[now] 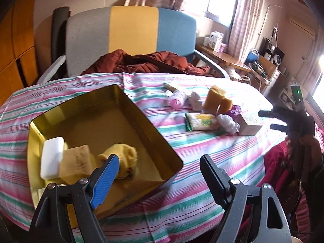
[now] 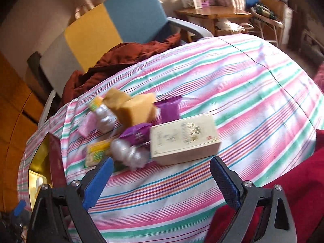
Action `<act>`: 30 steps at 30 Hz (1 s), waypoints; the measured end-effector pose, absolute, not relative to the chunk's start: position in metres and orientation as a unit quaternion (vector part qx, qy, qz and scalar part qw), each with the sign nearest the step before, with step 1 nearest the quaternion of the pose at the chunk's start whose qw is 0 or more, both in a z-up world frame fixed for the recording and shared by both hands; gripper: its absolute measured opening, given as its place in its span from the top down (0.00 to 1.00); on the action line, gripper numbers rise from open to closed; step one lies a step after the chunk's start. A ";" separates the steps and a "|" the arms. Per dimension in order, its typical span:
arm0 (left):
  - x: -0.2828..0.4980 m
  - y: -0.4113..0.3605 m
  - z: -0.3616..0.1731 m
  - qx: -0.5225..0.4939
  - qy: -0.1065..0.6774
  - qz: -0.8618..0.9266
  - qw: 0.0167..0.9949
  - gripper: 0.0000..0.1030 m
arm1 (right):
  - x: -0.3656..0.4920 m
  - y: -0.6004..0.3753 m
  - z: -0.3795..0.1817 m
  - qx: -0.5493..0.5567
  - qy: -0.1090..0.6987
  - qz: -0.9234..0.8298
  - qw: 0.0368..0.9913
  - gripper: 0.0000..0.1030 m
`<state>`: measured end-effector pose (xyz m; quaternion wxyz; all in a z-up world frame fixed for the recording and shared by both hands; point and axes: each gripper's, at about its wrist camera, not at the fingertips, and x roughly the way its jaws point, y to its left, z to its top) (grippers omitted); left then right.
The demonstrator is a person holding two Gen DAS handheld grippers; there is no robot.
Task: Organize objects
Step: 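Withdraw both open tools from the tray toward the remaining items, then grasp the purple snack packet with the left tool and lift it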
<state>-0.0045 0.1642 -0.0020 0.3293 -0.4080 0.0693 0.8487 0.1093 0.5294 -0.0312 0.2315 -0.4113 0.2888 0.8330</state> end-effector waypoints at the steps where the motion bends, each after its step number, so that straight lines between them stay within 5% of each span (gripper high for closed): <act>1: -0.004 0.168 -0.003 -0.410 0.072 0.846 0.334 0.19 | 0.111 0.538 -0.032 -0.410 0.300 0.828 0.237 0.05; 20: 0.003 0.245 -0.018 -0.434 0.123 0.800 0.397 0.19 | 0.060 0.616 -0.071 -0.448 0.321 0.797 0.247 0.04; 30: -0.009 0.308 -0.025 -0.440 0.146 0.777 0.426 0.20 | 0.091 0.573 -0.076 -0.474 0.379 0.789 0.096 0.04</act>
